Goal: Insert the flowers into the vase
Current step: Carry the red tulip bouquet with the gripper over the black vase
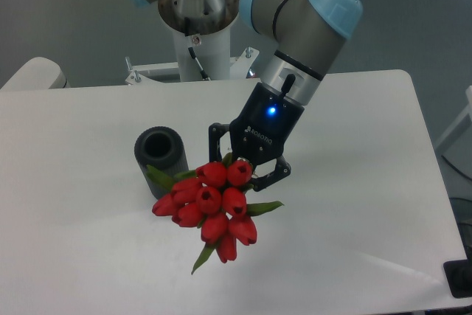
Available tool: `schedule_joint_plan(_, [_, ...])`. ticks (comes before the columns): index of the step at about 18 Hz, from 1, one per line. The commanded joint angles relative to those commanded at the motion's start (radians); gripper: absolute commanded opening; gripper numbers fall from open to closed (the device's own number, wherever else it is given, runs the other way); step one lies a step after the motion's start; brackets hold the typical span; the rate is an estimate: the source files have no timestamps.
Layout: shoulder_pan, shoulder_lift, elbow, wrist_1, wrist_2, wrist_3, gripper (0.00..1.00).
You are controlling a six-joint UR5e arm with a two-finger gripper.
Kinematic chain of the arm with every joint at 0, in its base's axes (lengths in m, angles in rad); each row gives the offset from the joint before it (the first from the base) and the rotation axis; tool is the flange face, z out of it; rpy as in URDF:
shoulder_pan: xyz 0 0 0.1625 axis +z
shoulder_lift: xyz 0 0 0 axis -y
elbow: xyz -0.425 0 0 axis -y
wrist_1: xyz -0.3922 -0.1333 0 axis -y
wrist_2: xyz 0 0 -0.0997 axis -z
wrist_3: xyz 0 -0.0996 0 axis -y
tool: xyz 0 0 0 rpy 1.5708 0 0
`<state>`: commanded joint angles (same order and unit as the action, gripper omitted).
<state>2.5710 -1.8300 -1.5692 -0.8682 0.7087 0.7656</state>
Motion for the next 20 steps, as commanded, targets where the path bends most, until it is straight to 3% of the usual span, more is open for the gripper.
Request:
schedule_joint_plan(12, [-0.021, 0.052, -0.014, 0.012, -0.005, -0.095, 0.24])
schedule_joint_plan(16, [-0.06, 0.063, -0.012, 0.014, -0.011, -0.129, 0.23])
schedule_joint_plan(20, [-0.057, 0.068, -0.014, 0.026, -0.184, -0.12, 0.23])
